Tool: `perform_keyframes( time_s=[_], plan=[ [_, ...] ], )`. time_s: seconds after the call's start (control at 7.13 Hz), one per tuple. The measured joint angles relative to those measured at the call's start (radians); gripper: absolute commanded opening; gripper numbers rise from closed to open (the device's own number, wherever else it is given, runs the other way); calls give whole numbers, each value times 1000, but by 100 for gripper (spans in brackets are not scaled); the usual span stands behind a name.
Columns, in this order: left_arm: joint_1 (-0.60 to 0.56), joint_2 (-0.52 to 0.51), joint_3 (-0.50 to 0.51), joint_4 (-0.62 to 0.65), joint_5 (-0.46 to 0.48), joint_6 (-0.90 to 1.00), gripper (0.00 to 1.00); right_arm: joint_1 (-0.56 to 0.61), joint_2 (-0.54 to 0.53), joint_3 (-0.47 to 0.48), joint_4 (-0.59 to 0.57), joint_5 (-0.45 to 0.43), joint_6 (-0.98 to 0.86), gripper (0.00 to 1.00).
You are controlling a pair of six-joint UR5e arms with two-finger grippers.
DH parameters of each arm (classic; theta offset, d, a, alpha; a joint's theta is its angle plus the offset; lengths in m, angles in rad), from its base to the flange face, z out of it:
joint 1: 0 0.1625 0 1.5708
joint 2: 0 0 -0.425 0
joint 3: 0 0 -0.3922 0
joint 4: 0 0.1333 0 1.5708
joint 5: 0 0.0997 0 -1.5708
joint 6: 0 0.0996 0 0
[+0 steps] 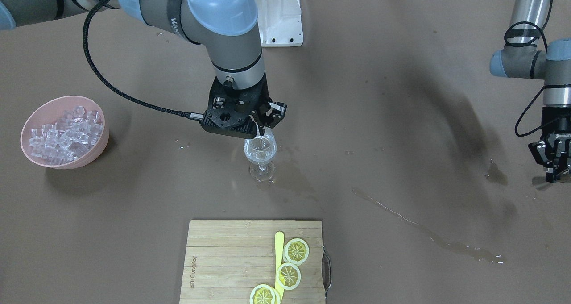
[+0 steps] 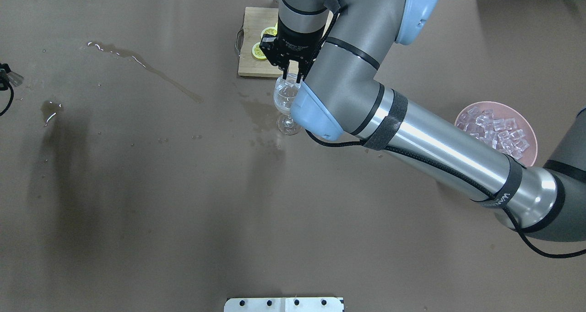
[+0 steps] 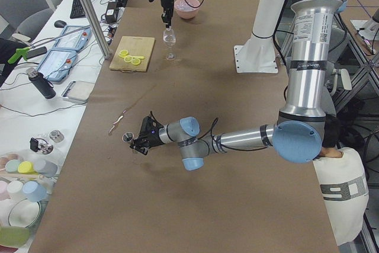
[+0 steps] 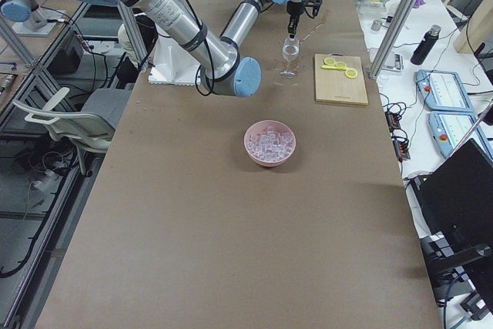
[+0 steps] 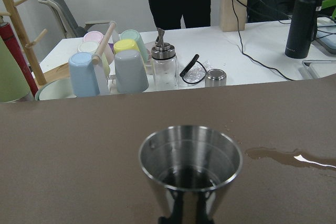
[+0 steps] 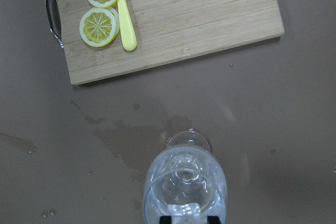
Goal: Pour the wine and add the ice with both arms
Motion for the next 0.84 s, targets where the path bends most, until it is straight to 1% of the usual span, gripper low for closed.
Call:
perform_keyframes(
  time_s=[0.28,0.42,0.56,0.7,0.84],
  plan=[
    [15,-2,1,-3,48,-22,0,-2,2,-31,39,-5,1,17],
    [38,-6,1,3,62,-56,0,-2,2,-37,46,-7,2,21],
    [73,-9,1,6,86,-74,0,-2,3,-39,48,-8,1,52],
    [115,-10,5,7,121,-82,0,-2,4,-39,48,-8,0,81],
    [153,-10,13,4,159,-84,0,-2,4,-39,49,-8,0,99]
  ],
)
